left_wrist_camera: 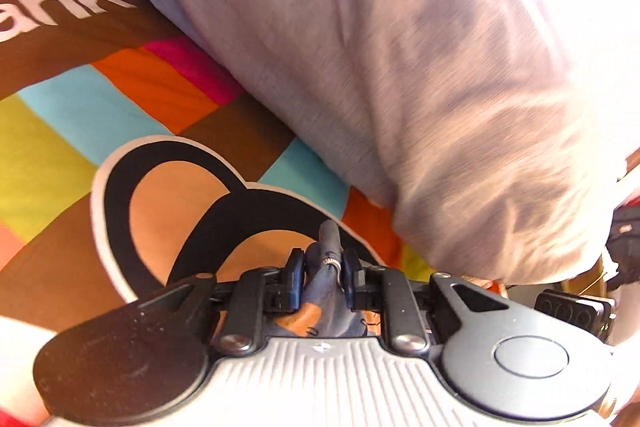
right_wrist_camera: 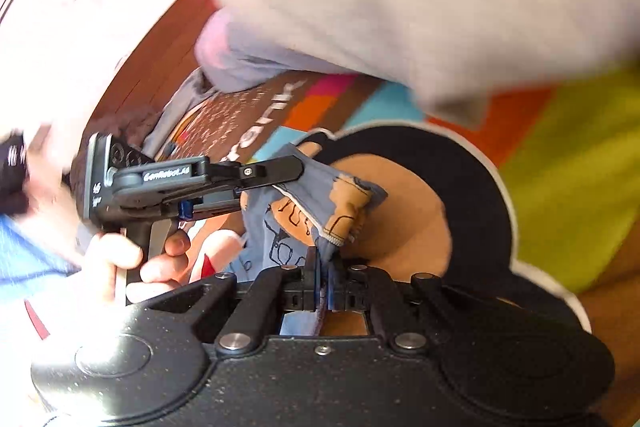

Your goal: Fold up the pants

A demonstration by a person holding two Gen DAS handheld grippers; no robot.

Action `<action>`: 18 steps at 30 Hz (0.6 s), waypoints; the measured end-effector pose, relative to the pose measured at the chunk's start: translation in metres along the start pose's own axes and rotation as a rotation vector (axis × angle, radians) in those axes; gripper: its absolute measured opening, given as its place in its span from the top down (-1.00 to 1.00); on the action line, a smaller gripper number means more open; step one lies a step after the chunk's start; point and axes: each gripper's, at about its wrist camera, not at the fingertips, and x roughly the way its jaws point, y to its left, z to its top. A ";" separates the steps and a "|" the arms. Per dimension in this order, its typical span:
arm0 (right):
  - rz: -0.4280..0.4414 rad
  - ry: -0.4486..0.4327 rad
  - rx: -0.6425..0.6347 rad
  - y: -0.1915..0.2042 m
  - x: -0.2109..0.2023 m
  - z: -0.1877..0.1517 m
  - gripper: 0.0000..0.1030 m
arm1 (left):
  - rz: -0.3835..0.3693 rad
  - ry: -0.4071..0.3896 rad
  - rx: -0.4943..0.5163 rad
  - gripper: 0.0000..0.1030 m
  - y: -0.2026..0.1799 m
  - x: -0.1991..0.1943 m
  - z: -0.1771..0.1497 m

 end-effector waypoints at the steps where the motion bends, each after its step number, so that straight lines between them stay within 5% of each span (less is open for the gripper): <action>1: 0.007 -0.003 -0.036 0.006 -0.001 0.000 0.96 | -0.004 -0.020 -0.001 0.58 -0.001 -0.008 -0.001; 6: 0.048 -0.003 -0.294 0.047 -0.006 -0.005 0.96 | -0.021 -0.094 -0.028 0.47 0.003 -0.054 -0.018; 8: 0.066 0.015 -0.403 0.065 -0.005 -0.011 0.96 | 0.005 -0.138 -0.058 0.06 0.007 -0.069 -0.028; 10: 0.081 0.040 -0.486 0.078 -0.002 -0.019 0.96 | 0.037 -0.170 -0.092 -0.08 0.013 -0.088 -0.038; 18: 0.101 0.182 -0.733 0.115 0.021 -0.048 0.96 | 0.195 -0.200 -0.094 -0.14 0.008 -0.123 -0.068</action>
